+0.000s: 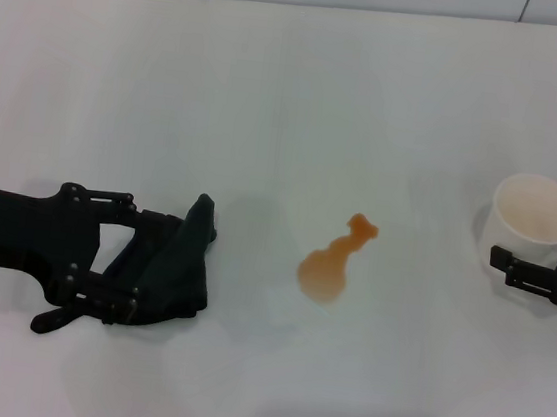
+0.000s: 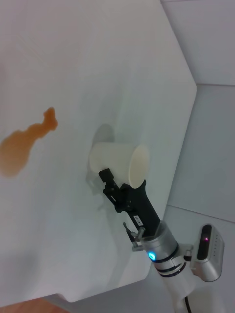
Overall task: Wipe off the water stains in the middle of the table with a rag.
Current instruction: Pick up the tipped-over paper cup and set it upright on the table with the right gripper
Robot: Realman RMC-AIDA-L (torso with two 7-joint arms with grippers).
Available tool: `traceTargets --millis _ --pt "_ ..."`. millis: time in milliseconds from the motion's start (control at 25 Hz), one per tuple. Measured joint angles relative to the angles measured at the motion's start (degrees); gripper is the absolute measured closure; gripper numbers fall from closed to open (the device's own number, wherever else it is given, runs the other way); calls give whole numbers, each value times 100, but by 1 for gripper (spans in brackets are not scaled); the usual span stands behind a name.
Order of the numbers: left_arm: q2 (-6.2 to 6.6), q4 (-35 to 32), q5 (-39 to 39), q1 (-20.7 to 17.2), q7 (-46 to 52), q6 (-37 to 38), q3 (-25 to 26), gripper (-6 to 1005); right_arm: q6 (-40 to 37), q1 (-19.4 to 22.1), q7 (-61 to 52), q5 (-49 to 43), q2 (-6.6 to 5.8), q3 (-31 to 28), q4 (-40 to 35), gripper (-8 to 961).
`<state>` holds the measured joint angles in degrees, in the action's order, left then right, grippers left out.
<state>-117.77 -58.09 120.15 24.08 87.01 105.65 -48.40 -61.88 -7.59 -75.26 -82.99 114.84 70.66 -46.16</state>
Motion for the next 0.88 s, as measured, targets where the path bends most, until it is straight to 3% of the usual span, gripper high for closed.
traceTargets --millis 400,880 --pt "-1 0 0 0 -39 -1 11 138 -71 111 -164 -227 11 -82 -87 82" --pt "-1 0 0 0 -44 -34 16 138 -344 777 -354 -238 38 -100 -1130 82"
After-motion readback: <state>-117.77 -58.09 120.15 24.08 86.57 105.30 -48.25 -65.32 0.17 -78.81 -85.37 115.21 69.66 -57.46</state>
